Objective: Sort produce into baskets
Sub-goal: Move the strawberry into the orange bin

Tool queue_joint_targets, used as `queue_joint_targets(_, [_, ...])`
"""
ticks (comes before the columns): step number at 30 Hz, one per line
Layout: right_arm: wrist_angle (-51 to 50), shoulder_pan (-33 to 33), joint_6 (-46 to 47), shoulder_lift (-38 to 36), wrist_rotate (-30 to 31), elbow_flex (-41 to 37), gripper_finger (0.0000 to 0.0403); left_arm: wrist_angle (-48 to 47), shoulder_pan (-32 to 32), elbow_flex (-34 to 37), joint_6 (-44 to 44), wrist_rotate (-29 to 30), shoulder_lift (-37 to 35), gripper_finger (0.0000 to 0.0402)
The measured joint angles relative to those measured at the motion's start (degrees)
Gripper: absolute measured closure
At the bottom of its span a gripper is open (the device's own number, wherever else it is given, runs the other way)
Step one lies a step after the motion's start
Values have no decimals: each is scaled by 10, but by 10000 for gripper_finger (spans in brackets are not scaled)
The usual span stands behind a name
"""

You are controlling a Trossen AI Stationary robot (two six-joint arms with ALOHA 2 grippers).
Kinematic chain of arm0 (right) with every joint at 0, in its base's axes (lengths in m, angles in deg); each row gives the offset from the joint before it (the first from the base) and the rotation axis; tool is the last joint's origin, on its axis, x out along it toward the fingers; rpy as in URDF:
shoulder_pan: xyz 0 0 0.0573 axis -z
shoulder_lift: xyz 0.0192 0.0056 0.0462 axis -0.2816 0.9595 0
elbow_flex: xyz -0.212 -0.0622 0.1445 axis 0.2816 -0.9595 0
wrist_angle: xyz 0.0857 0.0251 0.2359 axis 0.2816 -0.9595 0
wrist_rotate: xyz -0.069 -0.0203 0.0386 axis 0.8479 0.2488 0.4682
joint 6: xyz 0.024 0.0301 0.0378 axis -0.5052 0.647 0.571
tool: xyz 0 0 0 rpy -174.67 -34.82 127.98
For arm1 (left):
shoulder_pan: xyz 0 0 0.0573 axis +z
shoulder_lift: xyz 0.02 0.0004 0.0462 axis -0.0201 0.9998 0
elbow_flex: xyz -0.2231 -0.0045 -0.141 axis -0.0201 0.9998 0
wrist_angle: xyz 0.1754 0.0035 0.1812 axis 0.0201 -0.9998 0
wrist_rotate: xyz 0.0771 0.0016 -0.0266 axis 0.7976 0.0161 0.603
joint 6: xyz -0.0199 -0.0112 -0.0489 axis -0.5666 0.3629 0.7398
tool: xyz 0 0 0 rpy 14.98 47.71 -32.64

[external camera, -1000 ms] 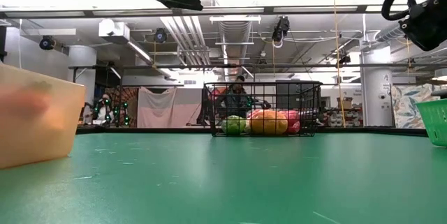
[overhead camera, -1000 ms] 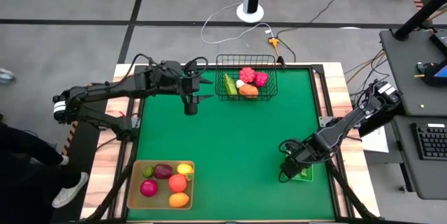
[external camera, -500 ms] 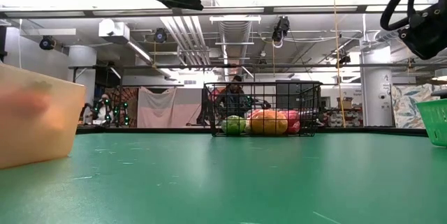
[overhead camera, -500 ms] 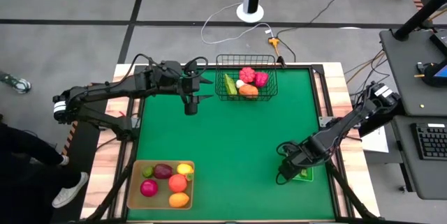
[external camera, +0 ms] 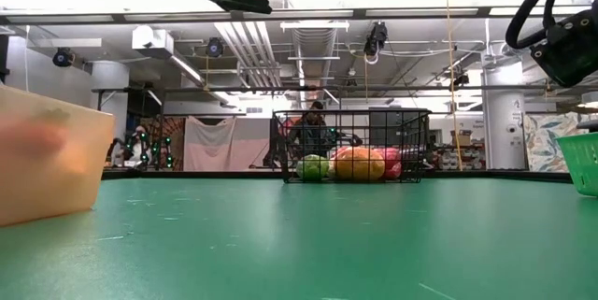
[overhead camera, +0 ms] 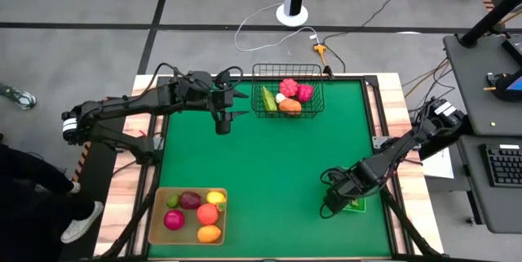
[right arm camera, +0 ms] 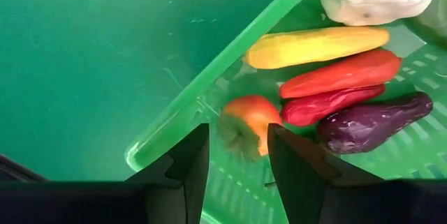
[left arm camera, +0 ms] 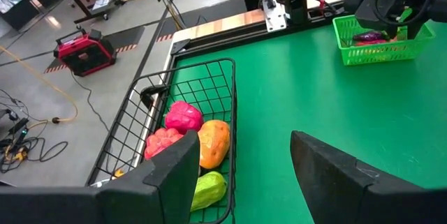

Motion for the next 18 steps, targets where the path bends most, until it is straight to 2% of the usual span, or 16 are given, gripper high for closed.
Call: queue_joint_targets(18, [-2, 0, -7, 0, -15, 0, 290, 0, 0, 0, 0, 0, 0, 196])
